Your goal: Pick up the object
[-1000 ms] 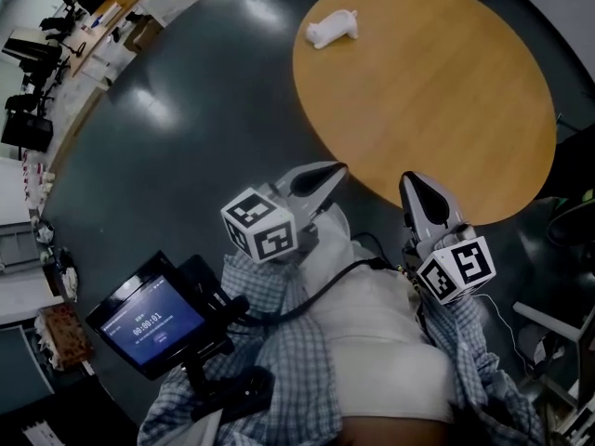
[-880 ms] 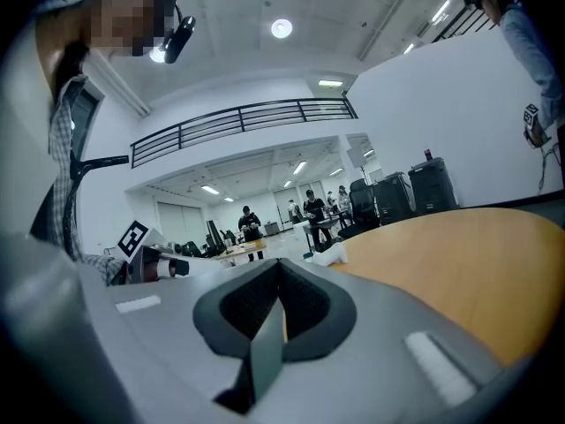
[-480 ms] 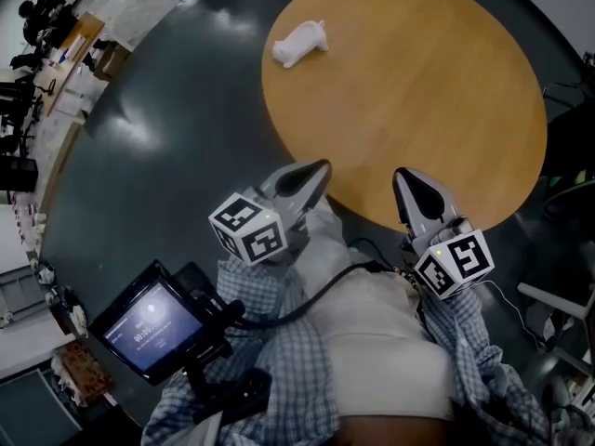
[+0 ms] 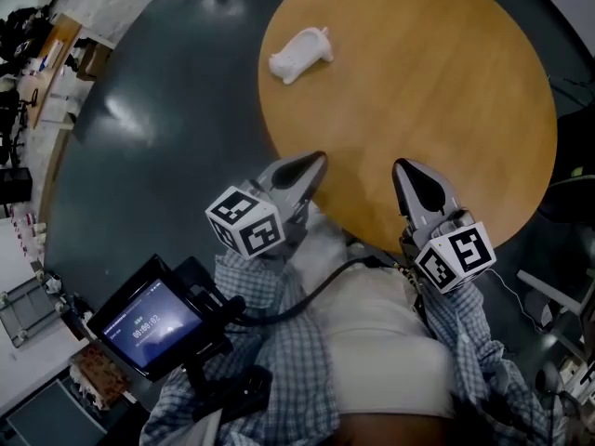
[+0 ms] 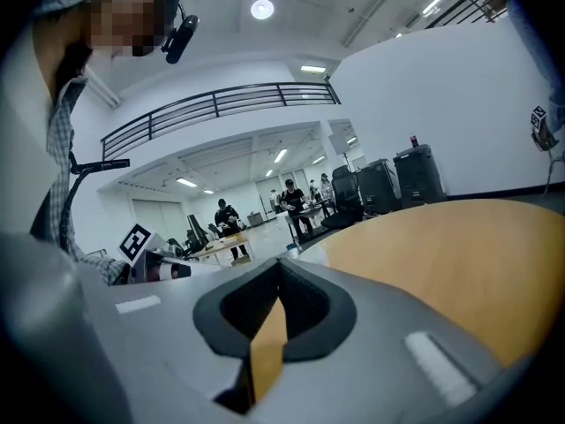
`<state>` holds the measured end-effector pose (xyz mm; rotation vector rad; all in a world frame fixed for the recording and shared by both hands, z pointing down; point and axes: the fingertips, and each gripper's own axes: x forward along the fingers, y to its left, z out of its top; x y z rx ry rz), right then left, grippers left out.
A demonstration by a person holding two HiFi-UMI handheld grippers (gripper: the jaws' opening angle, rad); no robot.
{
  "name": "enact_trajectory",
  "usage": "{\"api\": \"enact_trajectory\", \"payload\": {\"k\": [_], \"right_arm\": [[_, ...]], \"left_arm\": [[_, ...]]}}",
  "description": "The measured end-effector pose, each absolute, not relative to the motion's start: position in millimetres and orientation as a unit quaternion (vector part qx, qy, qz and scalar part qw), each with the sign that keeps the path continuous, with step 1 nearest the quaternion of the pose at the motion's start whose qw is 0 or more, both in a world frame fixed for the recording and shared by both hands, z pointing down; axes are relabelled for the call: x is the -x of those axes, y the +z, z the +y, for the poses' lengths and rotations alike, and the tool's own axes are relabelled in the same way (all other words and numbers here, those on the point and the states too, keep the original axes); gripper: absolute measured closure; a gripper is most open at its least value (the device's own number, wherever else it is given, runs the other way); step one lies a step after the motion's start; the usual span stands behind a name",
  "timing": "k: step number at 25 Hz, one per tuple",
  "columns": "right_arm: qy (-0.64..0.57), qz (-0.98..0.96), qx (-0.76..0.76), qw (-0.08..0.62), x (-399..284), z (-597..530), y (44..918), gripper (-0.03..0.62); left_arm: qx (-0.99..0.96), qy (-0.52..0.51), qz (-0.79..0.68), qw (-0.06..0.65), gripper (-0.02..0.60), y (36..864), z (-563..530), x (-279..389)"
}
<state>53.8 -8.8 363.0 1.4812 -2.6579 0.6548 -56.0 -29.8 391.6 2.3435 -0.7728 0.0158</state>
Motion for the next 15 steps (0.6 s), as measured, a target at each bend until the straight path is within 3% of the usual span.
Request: {"api": "enact_trajectory", "payload": {"k": [15], "right_arm": [[0.248, -0.815, -0.522, 0.041, -73, 32, 327, 0.589]], "left_arm": [[-0.898, 0.064, -0.259, 0.351, 0.578, 364, -13, 53]]}}
